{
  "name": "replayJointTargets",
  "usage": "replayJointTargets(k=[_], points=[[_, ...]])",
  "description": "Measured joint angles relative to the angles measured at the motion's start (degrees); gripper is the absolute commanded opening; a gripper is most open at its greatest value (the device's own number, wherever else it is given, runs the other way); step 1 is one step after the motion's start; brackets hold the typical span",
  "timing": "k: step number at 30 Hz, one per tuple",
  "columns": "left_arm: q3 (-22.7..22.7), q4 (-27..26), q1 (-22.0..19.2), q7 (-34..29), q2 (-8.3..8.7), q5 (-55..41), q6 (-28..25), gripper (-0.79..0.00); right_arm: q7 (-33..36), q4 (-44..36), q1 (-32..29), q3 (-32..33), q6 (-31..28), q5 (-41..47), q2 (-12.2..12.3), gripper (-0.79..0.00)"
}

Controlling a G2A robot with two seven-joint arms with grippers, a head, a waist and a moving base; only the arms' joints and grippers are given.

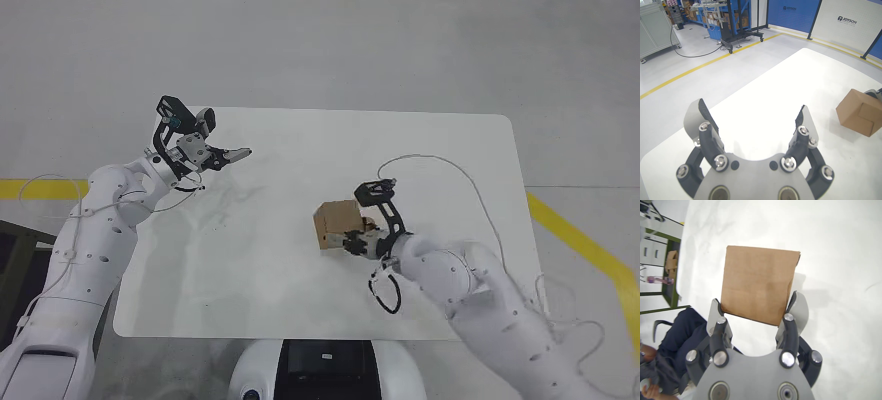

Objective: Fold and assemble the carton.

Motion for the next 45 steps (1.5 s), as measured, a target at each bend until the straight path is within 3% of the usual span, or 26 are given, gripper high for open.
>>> replayJointTargets(k=[11,25,45], points=[[0.00,0.00,0.00,0.00,0.00,0.00,0.00,0.000,5.29,2.43,-0.62,14.24,-11.01,32.95,0.48,-0.400],[0.00,0.00,0.00,0.00,0.00,0.00,0.00,0.000,6.74,4.37,2.96,22.94,-16.20,55.36,0.71,-0.434],[0.00,0.00,0.00,0.00,0.00,0.00,0.00,0.000,7.77,1.81,2.09,27.40,-20.44,64.96,1.30,-0.419]])
